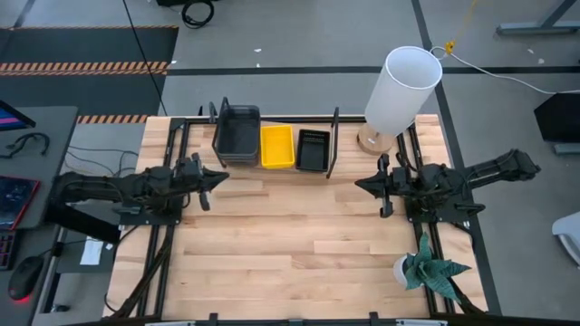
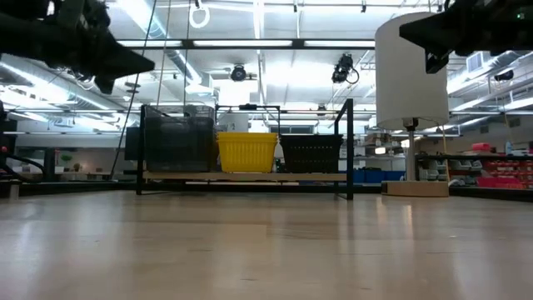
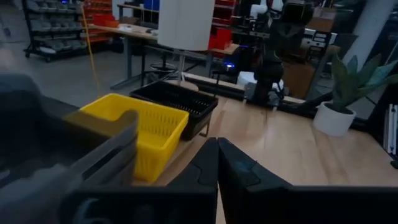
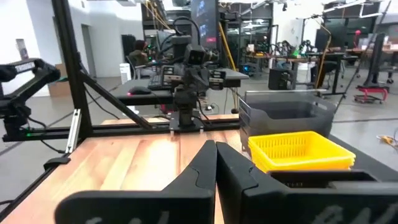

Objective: Stack baskets on shelf by color
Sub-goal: Return to Home Position

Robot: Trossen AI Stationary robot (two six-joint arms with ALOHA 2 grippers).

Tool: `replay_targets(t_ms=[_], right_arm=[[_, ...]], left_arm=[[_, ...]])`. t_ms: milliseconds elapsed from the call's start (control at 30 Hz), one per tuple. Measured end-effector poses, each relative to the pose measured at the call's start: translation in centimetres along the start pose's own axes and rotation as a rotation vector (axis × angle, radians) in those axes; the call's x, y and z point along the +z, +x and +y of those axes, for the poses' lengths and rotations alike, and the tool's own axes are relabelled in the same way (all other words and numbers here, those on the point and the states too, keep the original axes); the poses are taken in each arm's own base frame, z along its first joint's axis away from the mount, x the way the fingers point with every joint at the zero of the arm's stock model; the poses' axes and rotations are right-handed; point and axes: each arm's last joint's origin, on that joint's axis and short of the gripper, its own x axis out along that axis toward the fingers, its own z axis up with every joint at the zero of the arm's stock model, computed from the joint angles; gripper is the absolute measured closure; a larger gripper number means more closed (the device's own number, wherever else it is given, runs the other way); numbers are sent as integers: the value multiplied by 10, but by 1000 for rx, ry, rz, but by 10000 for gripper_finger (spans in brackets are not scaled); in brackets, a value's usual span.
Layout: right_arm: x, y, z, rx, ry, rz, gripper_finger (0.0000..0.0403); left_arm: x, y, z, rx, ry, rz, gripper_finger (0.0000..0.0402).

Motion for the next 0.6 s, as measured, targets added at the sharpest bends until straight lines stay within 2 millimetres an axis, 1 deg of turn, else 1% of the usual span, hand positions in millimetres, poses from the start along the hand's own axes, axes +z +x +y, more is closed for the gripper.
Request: replay_targets(t_ms=[200,433,533,600], right_arm=[[-19,-7,-2,-1,15,20,396],[-38,-16,-11,-12,34,-80,400],[-41,-15,-18,-69,65,-51,400],[-41,-15,-22,-73,76,-49,401]], left_arm=[[-3,-15,6,3,-18,5,396],[-12,-28,14,64,-20,51,397],[-12,-32,16,62,-19,38,397],[-13,-32,16,62,0,45,398]])
